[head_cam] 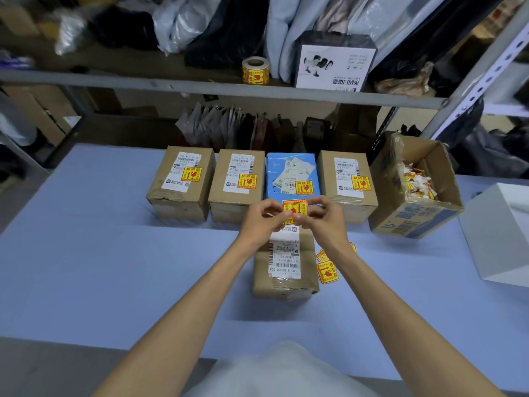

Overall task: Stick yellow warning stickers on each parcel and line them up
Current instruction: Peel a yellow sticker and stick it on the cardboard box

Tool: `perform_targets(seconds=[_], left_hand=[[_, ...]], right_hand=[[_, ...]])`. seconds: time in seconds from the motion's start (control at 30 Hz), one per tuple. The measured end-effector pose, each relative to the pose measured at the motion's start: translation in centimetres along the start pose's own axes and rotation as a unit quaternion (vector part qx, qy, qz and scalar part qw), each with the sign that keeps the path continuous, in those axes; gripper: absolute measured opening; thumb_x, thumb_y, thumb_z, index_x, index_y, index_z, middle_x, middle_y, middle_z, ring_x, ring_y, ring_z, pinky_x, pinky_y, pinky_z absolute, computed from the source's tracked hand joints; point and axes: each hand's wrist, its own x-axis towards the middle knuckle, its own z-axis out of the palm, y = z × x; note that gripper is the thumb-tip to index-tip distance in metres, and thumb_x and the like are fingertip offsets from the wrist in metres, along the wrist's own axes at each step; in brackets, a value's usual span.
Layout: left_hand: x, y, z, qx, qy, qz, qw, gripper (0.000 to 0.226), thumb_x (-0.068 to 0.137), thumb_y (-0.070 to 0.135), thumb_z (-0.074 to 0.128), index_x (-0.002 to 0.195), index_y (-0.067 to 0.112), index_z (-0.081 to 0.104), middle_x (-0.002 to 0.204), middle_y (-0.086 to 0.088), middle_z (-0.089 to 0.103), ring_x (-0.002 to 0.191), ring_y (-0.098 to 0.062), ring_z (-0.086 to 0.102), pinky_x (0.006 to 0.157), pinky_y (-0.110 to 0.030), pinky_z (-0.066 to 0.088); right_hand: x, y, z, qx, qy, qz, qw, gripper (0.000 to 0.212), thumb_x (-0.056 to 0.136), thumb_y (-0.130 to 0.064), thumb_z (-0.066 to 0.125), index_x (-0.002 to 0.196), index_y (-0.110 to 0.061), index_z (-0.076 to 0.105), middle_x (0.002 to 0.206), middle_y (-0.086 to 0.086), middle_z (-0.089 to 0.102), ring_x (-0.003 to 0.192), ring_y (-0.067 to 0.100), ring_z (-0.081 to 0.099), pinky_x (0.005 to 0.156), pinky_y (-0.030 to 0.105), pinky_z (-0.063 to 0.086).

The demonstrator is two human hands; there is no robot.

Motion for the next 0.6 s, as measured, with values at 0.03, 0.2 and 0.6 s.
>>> perform_targets(seconds=[0.03, 0.2, 0.6], left_hand=[[0.2, -0.1, -0.3, -0.007, -0.003, -0.004, 1.000, 0.019, 0.085, 0.011, 0.070, 0.098, -0.001, 0.061, 0.071, -0.002, 0.058, 0.064, -0.010, 0.057, 0.062, -0.023, 0.050], [1.3, -0.3, -1.4, 0.011, -0.053, -0.002, 0.999, 0.011, 0.086, 0.011, 0.069, 0.093, 0.016, 0.062, 0.072, 0.000, 0.057, 0.068, -0.011, 0.057, 0.067, -0.027, 0.051], [3.9, 0.8, -1.7, 0.007, -0.063, -0.014, 0.998, 0.006, 0.090, 0.011, 0.063, 0.089, 0.005, 0.063, 0.090, -0.016, 0.069, 0.077, -0.022, 0.069, 0.065, -0.028, 0.059]], right_hand=[[0.3, -0.1, 0.0, -0.006, -0.012, 0.006, 1.000, 0.033, 0.074, 0.002, 0.077, 0.100, -0.003, 0.057, 0.073, 0.014, 0.070, 0.060, 0.009, 0.068, 0.055, 0.016, 0.050], [1.7, -0.1, 0.5, -0.023, -0.038, -0.009, 0.999, 0.018, 0.080, -0.012, 0.075, 0.089, -0.001, 0.064, 0.071, 0.003, 0.066, 0.065, 0.007, 0.063, 0.055, 0.017, 0.048], [4.0, -1.2, 0.3, 0.002, -0.006, 0.019, 1.000, 0.017, 0.072, -0.003, 0.080, 0.074, -0.002, 0.064, 0.070, 0.014, 0.069, 0.067, 0.024, 0.070, 0.055, 0.031, 0.055]])
